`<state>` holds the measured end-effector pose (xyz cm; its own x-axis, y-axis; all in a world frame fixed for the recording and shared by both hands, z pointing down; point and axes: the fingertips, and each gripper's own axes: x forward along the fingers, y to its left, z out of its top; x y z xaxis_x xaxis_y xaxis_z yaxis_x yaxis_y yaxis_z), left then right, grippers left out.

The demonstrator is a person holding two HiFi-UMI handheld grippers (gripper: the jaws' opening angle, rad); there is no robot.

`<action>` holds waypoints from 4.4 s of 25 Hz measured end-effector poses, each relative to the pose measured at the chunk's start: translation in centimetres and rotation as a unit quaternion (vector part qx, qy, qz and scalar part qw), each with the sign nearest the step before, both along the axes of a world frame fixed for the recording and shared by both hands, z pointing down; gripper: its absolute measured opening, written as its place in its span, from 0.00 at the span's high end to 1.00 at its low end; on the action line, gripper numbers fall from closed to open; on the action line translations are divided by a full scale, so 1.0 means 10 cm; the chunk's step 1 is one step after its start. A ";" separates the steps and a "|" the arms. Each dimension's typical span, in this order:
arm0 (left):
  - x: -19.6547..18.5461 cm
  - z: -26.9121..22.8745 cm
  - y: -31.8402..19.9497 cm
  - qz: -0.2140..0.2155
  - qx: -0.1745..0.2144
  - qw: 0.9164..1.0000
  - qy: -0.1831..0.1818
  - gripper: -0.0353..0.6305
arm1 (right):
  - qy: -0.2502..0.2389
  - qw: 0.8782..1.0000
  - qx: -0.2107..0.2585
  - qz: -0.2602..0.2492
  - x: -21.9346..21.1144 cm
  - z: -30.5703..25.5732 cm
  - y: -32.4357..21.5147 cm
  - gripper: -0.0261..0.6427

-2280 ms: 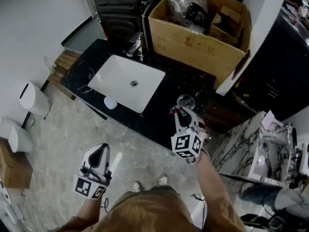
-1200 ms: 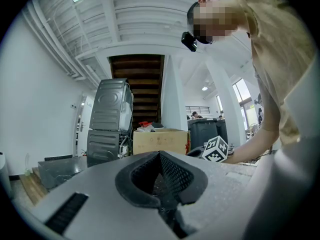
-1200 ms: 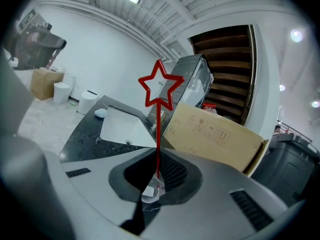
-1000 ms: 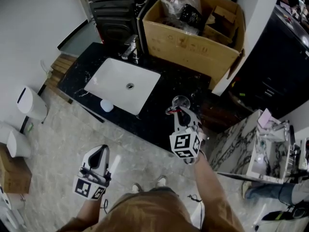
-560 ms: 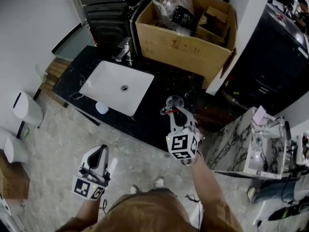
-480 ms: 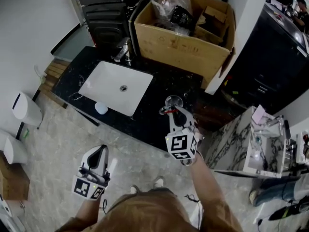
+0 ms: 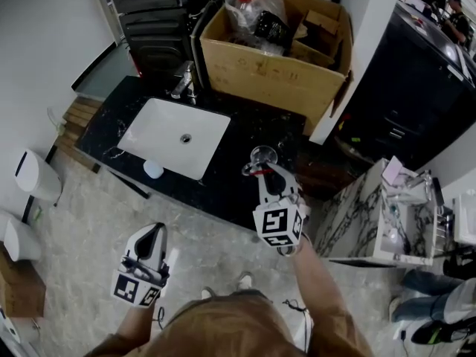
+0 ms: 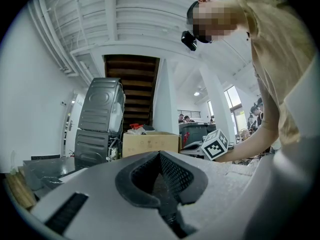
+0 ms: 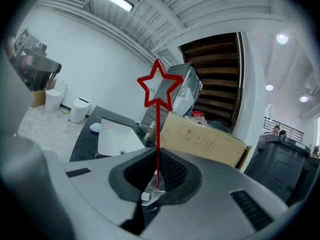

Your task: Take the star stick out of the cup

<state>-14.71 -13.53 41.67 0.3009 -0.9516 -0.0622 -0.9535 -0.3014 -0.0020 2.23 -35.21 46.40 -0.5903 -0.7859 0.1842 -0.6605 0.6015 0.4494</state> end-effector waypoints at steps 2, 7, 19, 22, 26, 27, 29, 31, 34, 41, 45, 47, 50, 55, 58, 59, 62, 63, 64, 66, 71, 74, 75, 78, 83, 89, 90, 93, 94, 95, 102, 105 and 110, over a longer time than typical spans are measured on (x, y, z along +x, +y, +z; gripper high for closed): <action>-0.01 -0.01 0.01 0.004 0.003 1.000 0.001 0.94 | -0.005 1.000 0.003 0.005 0.01 -0.04 0.03 0.94; -0.01 -0.03 0.03 0.015 0.006 1.000 0.003 0.94 | -0.011 1.000 0.013 0.008 0.03 -0.21 0.11 0.94; -0.02 -0.08 0.18 0.038 0.012 0.999 0.005 0.94 | -0.017 0.999 0.032 0.027 0.11 -0.48 0.40 0.94; -0.04 -0.10 0.22 0.043 0.014 0.999 0.006 0.95 | -0.023 0.999 0.036 0.025 0.10 -0.53 0.47 0.94; -0.07 -0.10 0.30 0.046 0.015 0.999 0.007 0.94 | -0.028 0.998 0.039 0.026 0.07 -0.59 0.59 0.94; -0.07 -0.09 0.32 0.047 0.014 0.999 0.007 0.94 | -0.026 0.998 0.040 0.027 0.08 -0.60 0.62 0.94; -0.08 -0.10 0.35 0.048 0.014 0.999 0.008 0.94 | -0.024 0.998 0.040 0.028 0.08 -0.61 0.67 0.94; -0.09 -0.10 0.38 0.049 0.015 0.999 0.008 0.94 | -0.025 0.998 0.039 0.030 0.07 -0.62 0.72 0.94; -0.10 -0.11 0.41 0.052 0.016 0.998 0.009 0.95 | -0.031 0.998 0.040 0.030 0.07 -0.65 0.80 0.94; -0.09 -0.14 0.47 0.064 0.020 0.998 0.010 0.94 | -0.039 0.998 0.041 0.034 0.08 -0.76 0.94 0.94; -0.11 -0.16 0.51 0.070 0.024 0.997 0.011 0.95 | -0.056 0.997 0.041 0.037 0.09 -0.87 1.03 0.94; -0.11 -0.17 0.54 0.072 0.026 0.997 0.011 0.94 | -0.060 0.996 0.046 0.038 0.09 -0.93 1.08 0.94; -0.12 -0.19 0.57 0.076 0.030 0.997 0.012 0.95 | -0.059 0.996 0.054 0.039 0.09 -1.00 1.16 0.94; -0.13 -0.20 0.62 0.082 0.032 0.996 0.013 0.94 | -0.068 0.995 0.063 0.038 0.10 -1.12 1.32 0.94; -0.12 -0.21 0.64 0.089 0.033 0.995 0.013 0.94 | -0.072 0.994 0.068 0.042 0.13 -1.20 1.39 0.94; -0.11 -0.21 0.64 0.091 0.032 0.995 0.014 0.94 | -0.073 0.994 0.069 0.044 0.15 -1.22 1.41 0.94; -0.08 -0.21 0.66 0.098 0.033 0.995 0.014 0.94 | -0.078 0.993 0.074 0.048 0.19 -1.27 1.48 0.94; -0.07 -0.21 0.66 0.100 0.033 0.994 0.014 0.94 | -0.078 0.993 0.075 0.049 0.21 -1.29 1.51 0.94; -0.06 -0.21 0.66 0.103 0.032 0.994 0.015 0.94 | -0.078 0.993 0.076 0.051 0.22 -1.30 1.53 0.94; -0.03 -0.20 0.65 0.108 0.031 0.994 0.015 0.94 | -0.079 0.992 0.077 0.055 0.25 -1.32 1.56 0.94; 0.04 -0.19 0.65 0.121 0.029 0.992 0.016 0.94 | -0.085 0.992 0.074 0.064 0.33 -1.33 1.65 0.94; 0.06 -0.20 0.66 0.127 0.032 0.991 0.015 0.94 | -0.091 0.991 0.073 0.066 0.36 -1.36 1.72 0.94; 0.06 -0.20 0.66 0.128 0.032 0.991 0.014 0.94 | -0.094 0.991 0.072 0.066 0.36 -1.37 1.74 0.94; 0.07 -0.20 0.67 0.132 0.032 0.991 0.016 0.94 | -0.110 0.989 0.070 0.067 0.40 -1.41 1.79 0.94; 0.12 -0.19 0.67 0.137 0.030 0.990 0.014 0.94 | -0.130 0.987 0.065 0.072 0.50 -1.44 1.87 0.94; 0.14 -0.24 0.69 0.138 0.030 0.990 0.016 0.94 | -0.158 0.983 0.049 0.078 0.57 -1.43 1.99 0.94; 0.14 -0.24 0.70 0.138 0.032 0.990 0.016 0.94 | -0.163 0.982 0.046 0.079 0.58 -1.43 2.01 0.94; 0.13 -0.25 0.71 0.135 0.032 0.990 0.017 0.95 | -0.178 0.980 0.043 0.082 0.62 -1.44 2.06 0.94; 0.12 -0.24 0.71 0.134 0.032 0.990 0.017 0.94 | -0.182 0.979 0.041 0.083 0.63 -1.44 2.07 0.94; 0.11 -0.24 0.71 0.133 0.032 0.991 0.017 0.94 | -0.185 0.978 0.038 0.084 0.64 -1.44 2.08 0.94; 0.11 -0.26 0.76 0.130 0.033 0.991 0.019 0.94 | -0.208 0.974 0.031 0.081 0.65 -1.52 2.15 0.94; 0.10 -0.26 0.77 0.127 0.033 0.991 0.017 0.94 | -0.219 0.972 0.025 0.081 0.67 -1.54 2.18 0.94; 0.07 -0.24 0.79 0.124 0.030 0.992 0.015 0.95 | -0.217 0.973 0.006 0.079 0.75 -1.49 2.29 0.94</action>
